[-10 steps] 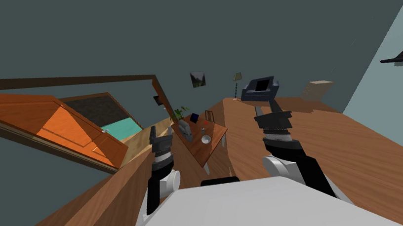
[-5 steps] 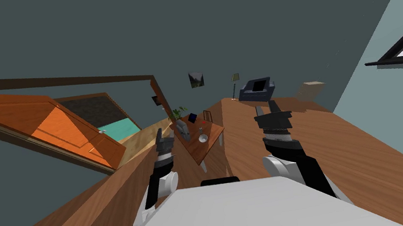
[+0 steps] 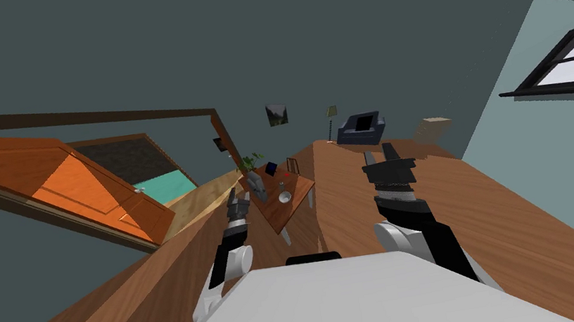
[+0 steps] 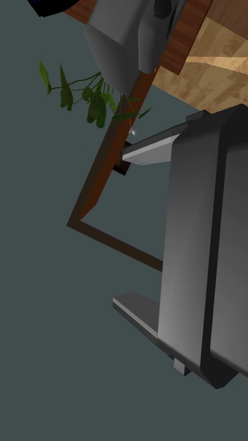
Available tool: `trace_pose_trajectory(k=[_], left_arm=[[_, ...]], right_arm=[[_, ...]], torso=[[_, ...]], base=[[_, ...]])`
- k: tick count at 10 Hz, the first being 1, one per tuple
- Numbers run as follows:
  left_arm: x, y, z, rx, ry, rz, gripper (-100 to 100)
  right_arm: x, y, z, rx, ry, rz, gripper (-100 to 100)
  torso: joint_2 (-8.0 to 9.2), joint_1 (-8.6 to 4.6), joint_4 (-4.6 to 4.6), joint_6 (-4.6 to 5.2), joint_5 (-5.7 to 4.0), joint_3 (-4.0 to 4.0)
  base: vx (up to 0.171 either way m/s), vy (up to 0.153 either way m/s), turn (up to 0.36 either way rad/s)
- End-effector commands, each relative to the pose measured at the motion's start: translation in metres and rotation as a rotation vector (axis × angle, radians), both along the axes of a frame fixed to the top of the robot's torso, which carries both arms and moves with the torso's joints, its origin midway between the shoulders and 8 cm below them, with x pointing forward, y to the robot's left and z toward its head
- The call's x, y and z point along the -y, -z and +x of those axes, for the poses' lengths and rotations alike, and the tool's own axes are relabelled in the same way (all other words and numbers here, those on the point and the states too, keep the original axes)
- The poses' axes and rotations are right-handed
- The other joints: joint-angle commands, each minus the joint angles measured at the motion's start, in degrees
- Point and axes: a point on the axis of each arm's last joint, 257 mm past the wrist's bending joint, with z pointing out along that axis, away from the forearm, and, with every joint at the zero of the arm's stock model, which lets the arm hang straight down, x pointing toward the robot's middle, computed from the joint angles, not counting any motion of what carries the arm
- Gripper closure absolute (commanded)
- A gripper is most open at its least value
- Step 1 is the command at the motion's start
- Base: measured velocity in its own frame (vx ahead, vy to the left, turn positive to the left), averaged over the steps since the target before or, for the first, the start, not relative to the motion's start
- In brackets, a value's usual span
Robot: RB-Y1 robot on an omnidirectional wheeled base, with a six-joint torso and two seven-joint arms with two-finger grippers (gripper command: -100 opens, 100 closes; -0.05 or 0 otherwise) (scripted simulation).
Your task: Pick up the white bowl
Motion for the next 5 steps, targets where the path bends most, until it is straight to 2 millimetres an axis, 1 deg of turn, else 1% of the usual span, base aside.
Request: trace_pose_trajectory(k=[1,3,4,5], left_arm=[[-0.014,0.028,0.011,-0.077,-0.018,-0.026,-100],[-0.032,0.072,0.02,-0.186,-0.043,-0.065,-100],[-0.033,0.075,0.02,-0.192,-0.045,-0.066,-100],[-0.042,0.096,0.023,-0.245,-0.057,-0.087,-100]], right_arm=[[0.0,0.0,0.0,0.0,0.0,0.0,0],[0.0,0.0,0.0,0.0,0.0,0.0,0],[0.0,0.0,0.0,0.0,0.0,0.0,0],[0.0,0.0,0.0,0.0,0.0,0.0,0]], torso=[[0.0,0.0,0.0,0.0,0.0,0.0],[-0.02,-0.17,0.0,0.01,-0.04,-0.01],[-0.03,-0.2,0.0,-0.01,-0.05,-0.01],[-0.07,-0.03,-0.01,-0.01,-0.03,-0.03]], base=[[-0.024,-0.111,-0.059],[-0.013,-0.138,-0.064],[0.004,-0.084,-0.015],[0.014,-0.067,-0.058]])
